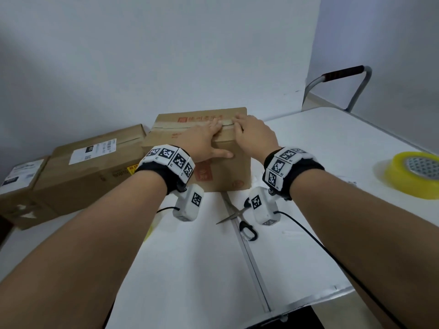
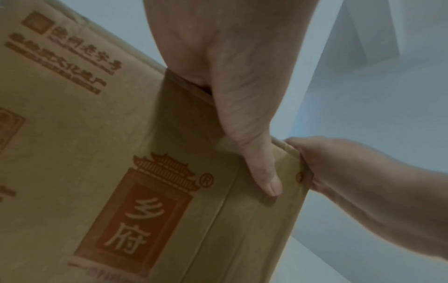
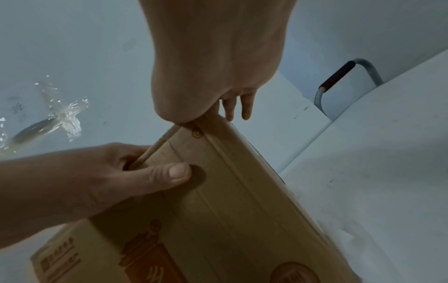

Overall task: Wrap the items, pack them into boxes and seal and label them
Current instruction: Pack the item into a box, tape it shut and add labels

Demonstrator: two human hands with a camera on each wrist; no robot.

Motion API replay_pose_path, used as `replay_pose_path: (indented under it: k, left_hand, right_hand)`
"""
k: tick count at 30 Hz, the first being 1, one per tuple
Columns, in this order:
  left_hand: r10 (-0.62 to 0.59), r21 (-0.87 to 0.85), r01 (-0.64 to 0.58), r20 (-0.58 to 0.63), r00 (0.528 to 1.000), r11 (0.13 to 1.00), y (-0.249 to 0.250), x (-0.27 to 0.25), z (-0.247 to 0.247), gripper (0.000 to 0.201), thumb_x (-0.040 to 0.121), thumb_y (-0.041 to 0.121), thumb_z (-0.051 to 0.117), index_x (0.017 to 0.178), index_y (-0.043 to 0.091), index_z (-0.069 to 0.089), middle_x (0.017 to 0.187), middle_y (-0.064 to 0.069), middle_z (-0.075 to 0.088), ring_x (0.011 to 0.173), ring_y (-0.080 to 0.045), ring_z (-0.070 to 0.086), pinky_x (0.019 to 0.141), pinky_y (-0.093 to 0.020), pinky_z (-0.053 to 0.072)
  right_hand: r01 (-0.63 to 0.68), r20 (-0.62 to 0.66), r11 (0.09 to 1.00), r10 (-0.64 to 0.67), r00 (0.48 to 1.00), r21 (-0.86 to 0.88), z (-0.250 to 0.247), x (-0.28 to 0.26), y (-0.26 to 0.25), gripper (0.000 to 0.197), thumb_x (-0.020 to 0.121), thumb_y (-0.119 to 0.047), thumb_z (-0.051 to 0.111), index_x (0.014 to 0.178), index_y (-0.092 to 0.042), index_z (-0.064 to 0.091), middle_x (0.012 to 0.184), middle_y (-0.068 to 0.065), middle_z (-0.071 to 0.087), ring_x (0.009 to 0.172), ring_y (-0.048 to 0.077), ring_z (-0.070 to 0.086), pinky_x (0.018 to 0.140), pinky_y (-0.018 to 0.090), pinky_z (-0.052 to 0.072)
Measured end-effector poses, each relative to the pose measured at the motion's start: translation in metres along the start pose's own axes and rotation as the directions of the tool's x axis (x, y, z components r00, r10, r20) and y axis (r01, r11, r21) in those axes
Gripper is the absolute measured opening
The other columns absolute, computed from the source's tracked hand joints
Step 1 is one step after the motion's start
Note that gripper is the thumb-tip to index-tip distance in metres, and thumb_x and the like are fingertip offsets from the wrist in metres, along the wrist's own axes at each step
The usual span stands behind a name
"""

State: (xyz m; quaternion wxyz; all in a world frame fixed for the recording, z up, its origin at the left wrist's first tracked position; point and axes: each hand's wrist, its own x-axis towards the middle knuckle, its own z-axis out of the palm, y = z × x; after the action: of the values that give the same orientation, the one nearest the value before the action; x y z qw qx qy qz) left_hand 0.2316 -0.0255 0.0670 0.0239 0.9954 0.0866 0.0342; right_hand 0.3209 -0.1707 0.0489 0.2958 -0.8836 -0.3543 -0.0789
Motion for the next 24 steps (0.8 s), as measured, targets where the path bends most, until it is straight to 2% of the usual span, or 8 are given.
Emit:
replay_pose_path:
  k: [3,7,9,11,13,18,22,24]
  left_hand:
    - [-0.005,0.002,0.005,0.004,1.0,1.0,0.003,-0.001,-0.001,0.102,0.08,0.067,0.062,0.157,0.018,0.016,0.164,0.003,0.008,0.149,-0.016,0.017,0.119,-0.032,0.017]
    - [-0.015,0.057,0.016,-0.02,1.0,0.998,0.007,-0.002,0.003,0.102,0.083,0.069,0.056,0.157,0.016,0.011,0.165,0.0,0.005,0.151,-0.014,0.009,0.122,-0.036,0.015]
    - [-0.048,0.097,0.05,-0.023,0.999,0.994,0.009,0.001,0.004,0.103,0.083,0.073,0.051,0.157,0.015,0.008,0.165,-0.001,0.003,0.151,-0.015,0.006,0.122,-0.041,0.013]
    - [-0.097,0.136,0.101,-0.037,0.995,0.985,0.014,0.008,0.007,0.103,0.084,0.074,0.046,0.157,0.013,0.006,0.165,-0.004,0.002,0.151,-0.019,0.005,0.122,-0.045,0.013]
    - [-0.162,0.144,0.171,-0.071,0.984,0.975,0.023,0.018,0.011,0.101,0.086,0.073,0.046,0.157,0.012,0.007,0.165,-0.007,0.003,0.151,-0.024,0.006,0.121,-0.047,0.014]
    - [-0.253,0.095,0.263,-0.104,0.962,0.96,0.035,0.041,0.017,0.094,0.089,0.069,0.046,0.157,0.017,0.005,0.163,-0.017,0.002,0.15,-0.035,0.008,0.119,-0.055,0.014]
    - [-0.078,0.087,0.102,-0.246,0.966,0.991,0.034,0.039,0.02,0.074,0.096,0.056,0.046,0.154,0.019,0.02,0.164,-0.01,-0.002,0.151,-0.033,0.003,0.119,-0.054,0.003]
    - [0.116,0.082,-0.092,-0.377,0.919,0.992,0.036,0.032,0.026,0.055,0.098,0.035,0.05,0.148,0.016,0.036,0.164,-0.007,0.011,0.151,-0.028,0.01,0.121,-0.051,0.006]
  right_hand:
    - [-0.019,-0.007,0.999,0.018,1.0,-0.047,0.004,0.002,-0.004,0.042,0.103,-0.027,0.029,0.136,-0.021,0.055,0.151,-0.01,0.04,0.135,0.017,0.038,0.105,0.037,0.035]
    - [-0.02,0.043,0.978,0.012,0.999,0.208,0.011,-0.004,0.002,0.047,0.106,-0.035,0.025,0.147,-0.019,0.039,0.159,-0.005,0.025,0.143,0.014,0.027,0.116,0.033,0.022]
    - [0.0,-0.016,0.946,0.006,1.0,0.323,0.008,-0.009,0.015,0.049,0.106,-0.037,0.027,0.151,-0.018,0.032,0.16,-0.001,0.022,0.146,0.013,0.021,0.118,0.031,0.017]
    - [-0.06,-0.138,0.922,0.121,0.983,0.383,-0.001,-0.018,0.036,0.046,0.105,-0.033,0.033,0.147,-0.015,0.036,0.156,0.005,0.031,0.142,0.019,0.032,0.116,0.034,0.026]
    - [-0.172,-0.18,0.927,0.242,0.953,0.334,-0.012,-0.027,0.066,0.039,0.102,-0.025,0.039,0.139,-0.012,0.044,0.144,0.009,0.046,0.128,0.026,0.048,0.105,0.036,0.038]
    - [-0.43,0.02,0.895,0.431,0.902,0.116,-0.022,-0.051,0.123,0.042,0.089,-0.003,0.04,0.124,-0.014,0.059,0.129,0.011,0.059,0.117,0.03,0.054,0.095,0.034,0.042]
    - [-0.456,0.161,0.889,0.445,0.881,0.041,-0.001,-0.068,0.135,0.039,0.085,-0.004,0.041,0.106,-0.023,0.067,0.122,0.008,0.062,0.107,0.027,0.06,0.086,0.034,0.051]
    - [-0.42,0.228,0.904,0.427,0.875,-0.081,0.006,-0.073,0.137,0.038,0.087,-0.006,0.044,0.116,-0.022,0.063,0.126,0.008,0.059,0.111,0.026,0.058,0.084,0.032,0.047]
